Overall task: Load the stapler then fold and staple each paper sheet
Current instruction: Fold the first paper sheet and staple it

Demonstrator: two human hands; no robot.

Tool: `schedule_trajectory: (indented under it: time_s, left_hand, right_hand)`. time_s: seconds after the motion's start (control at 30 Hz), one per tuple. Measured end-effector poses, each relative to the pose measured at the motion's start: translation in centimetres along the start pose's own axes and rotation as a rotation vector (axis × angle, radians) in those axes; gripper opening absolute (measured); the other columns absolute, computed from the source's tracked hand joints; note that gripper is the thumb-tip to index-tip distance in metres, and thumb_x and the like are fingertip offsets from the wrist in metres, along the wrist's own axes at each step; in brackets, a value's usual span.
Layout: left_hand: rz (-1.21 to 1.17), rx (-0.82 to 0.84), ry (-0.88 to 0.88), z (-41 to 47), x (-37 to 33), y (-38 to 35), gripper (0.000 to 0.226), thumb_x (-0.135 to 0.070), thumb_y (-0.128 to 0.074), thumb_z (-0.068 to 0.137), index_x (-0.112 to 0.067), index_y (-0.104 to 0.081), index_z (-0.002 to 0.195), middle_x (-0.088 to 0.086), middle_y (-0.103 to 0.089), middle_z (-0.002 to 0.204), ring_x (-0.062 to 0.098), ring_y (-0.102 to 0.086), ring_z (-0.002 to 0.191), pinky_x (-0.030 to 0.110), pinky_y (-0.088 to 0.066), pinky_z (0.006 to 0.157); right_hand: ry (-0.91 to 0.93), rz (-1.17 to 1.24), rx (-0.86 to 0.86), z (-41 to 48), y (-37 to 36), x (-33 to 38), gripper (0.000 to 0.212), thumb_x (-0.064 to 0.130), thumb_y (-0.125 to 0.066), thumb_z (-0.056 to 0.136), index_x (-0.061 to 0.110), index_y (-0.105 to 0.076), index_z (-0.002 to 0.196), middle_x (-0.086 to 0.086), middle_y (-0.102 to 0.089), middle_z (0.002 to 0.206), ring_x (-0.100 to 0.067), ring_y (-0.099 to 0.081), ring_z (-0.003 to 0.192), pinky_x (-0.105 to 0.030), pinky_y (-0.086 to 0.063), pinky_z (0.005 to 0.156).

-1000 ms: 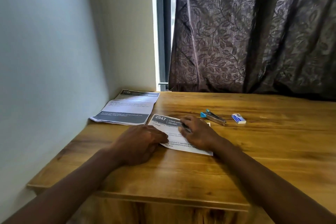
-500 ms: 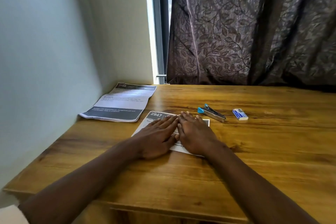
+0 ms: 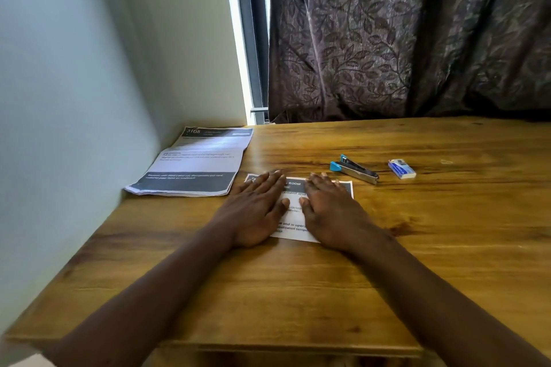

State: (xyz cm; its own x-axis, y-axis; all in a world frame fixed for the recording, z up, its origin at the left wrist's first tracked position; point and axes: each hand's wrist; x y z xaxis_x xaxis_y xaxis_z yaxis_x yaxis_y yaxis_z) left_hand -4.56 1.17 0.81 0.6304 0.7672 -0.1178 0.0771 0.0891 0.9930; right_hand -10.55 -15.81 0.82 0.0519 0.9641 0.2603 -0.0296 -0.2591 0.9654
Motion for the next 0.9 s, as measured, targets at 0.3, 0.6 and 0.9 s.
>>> schedule_trajectory:
  time_s: [0.3,0.6,0.9]
  left_hand:
    - [0.023,0.021,-0.030,0.0,0.3,-0.2,0.063,-0.052,-0.011,0.106,-0.026,0.005,0.161,-0.008,0.010,0.170,0.007,0.012,0.155,0.038,0.002,0.128]
    - [0.001,0.070,-0.056,-0.1,0.4,0.4,0.115,-0.097,-0.003,0.070,-0.026,0.008,0.161,-0.009,0.013,0.169,0.008,0.012,0.155,0.035,0.005,0.124]
    - [0.007,0.075,-0.012,-0.8,0.1,0.6,0.118,-0.097,-0.019,0.069,-0.026,0.001,0.162,-0.007,0.008,0.170,0.010,0.009,0.156,0.046,0.007,0.127]
  right_hand:
    - [0.035,-0.022,-0.008,0.2,-0.3,1.2,0.058,0.035,-0.024,0.110,0.012,-0.012,0.162,-0.005,-0.008,0.172,-0.018,-0.004,0.158,-0.033,-0.005,0.125]
    - [-0.021,-0.128,0.028,-3.2,0.6,-2.4,0.069,0.058,-0.017,0.105,0.021,-0.005,0.163,0.002,-0.002,0.172,-0.013,-0.001,0.158,-0.036,-0.004,0.127]
    - [-0.017,-0.193,0.083,-3.5,0.6,-2.5,0.091,0.077,-0.010,0.093,0.021,0.008,0.162,0.002,0.011,0.171,-0.014,0.009,0.157,-0.039,0.002,0.128]
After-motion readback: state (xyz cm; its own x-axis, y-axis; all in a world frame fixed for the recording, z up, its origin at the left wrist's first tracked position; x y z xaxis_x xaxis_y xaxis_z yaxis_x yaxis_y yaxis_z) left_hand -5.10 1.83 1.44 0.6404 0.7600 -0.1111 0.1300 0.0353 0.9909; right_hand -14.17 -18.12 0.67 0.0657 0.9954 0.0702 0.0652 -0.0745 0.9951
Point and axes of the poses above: each hand's wrist, its own z-axis towards the middle knuckle, its own y-axis out of the back of the hand, x = y × z
